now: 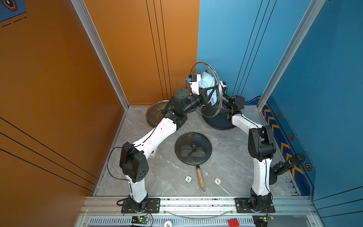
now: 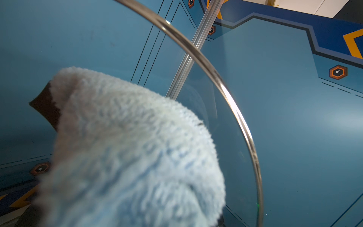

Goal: Wipe the pot lid with a cloth
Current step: Wipe the pot lid.

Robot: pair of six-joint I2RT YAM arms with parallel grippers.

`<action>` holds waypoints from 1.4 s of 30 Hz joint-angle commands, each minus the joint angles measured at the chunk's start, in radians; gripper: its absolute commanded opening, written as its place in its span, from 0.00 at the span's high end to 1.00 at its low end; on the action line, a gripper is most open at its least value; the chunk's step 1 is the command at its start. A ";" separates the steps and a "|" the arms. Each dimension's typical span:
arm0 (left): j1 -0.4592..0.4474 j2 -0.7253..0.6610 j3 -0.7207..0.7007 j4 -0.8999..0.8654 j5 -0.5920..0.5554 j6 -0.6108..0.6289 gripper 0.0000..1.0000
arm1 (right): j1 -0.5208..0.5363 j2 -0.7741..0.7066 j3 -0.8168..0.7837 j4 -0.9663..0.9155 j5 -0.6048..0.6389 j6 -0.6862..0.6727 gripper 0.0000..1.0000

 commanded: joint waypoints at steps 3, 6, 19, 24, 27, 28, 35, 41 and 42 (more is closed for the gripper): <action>0.050 0.045 -0.093 -0.001 -0.107 -0.007 0.84 | 0.004 -0.187 -0.013 0.136 0.028 0.077 0.88; 0.085 0.058 -0.160 0.000 -0.148 -0.038 0.85 | -0.007 -0.243 -0.060 0.130 0.029 0.059 0.88; 0.083 0.027 -0.200 -0.045 -0.180 0.009 0.84 | -0.057 -0.352 -0.144 0.000 0.007 -0.040 0.88; 0.030 -0.093 -0.179 -0.110 -0.142 0.135 0.82 | -0.060 -0.290 -0.075 -0.045 0.002 -0.046 0.88; -0.017 -0.128 -0.140 -0.142 -0.124 0.193 0.81 | -0.052 -0.216 0.005 -0.049 0.006 -0.025 0.88; -0.031 -0.131 -0.127 -0.142 -0.112 0.192 0.81 | -0.046 -0.190 0.032 -0.046 0.005 -0.015 0.88; -0.076 -0.077 -0.021 -0.086 -0.012 0.152 0.79 | -0.005 -0.090 0.148 -0.023 0.004 0.028 0.89; -0.084 -0.007 0.005 -0.090 0.101 0.094 0.79 | -0.003 -0.084 0.164 0.025 0.017 0.052 0.88; -0.084 0.000 -0.015 -0.093 0.104 0.085 0.79 | -0.004 -0.086 0.170 0.046 0.019 0.060 0.88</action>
